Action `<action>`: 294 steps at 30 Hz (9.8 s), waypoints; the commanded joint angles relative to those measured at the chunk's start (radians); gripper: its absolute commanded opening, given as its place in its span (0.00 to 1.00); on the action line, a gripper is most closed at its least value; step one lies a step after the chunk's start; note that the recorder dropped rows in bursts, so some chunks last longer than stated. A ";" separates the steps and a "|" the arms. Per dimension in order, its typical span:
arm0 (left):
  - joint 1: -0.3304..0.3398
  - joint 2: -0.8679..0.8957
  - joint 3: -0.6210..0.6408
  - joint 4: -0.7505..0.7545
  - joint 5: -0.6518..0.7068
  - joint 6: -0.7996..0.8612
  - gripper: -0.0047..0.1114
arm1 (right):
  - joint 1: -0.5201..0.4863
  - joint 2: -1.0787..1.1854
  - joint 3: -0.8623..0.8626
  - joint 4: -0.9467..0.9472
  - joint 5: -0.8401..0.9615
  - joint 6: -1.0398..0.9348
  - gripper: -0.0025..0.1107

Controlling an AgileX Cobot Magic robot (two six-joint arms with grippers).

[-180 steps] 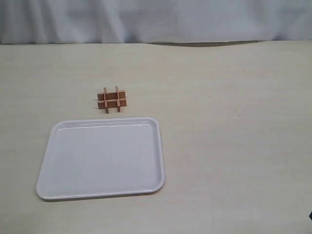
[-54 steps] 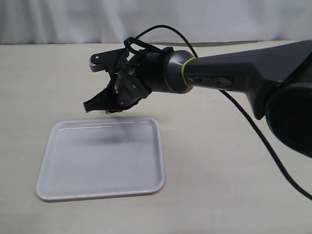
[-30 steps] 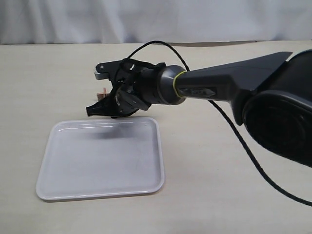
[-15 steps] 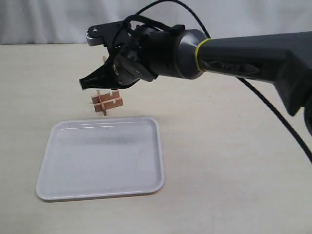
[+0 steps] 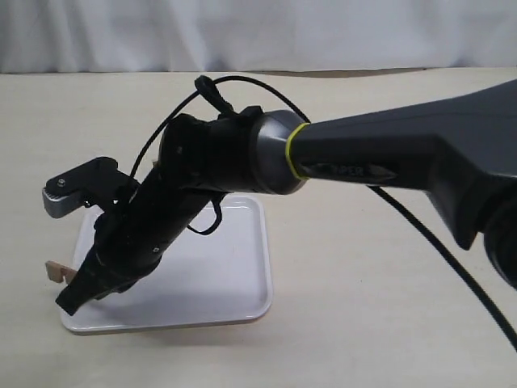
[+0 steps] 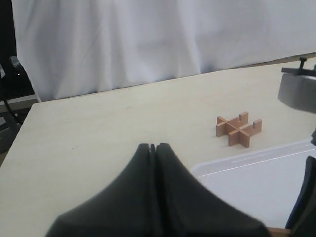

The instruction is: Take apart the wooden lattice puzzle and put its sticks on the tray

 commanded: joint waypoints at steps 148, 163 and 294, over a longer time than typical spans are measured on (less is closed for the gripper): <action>0.010 -0.002 0.003 -0.002 -0.009 0.005 0.04 | -0.150 0.191 -0.303 -0.996 -0.135 0.972 0.99; 0.010 -0.002 0.003 -0.002 -0.009 0.005 0.04 | -0.170 0.290 -0.362 -0.978 -0.250 0.974 0.99; 0.010 -0.002 0.003 -0.002 -0.009 0.005 0.04 | -0.153 0.394 -0.627 -0.918 -0.085 1.015 0.06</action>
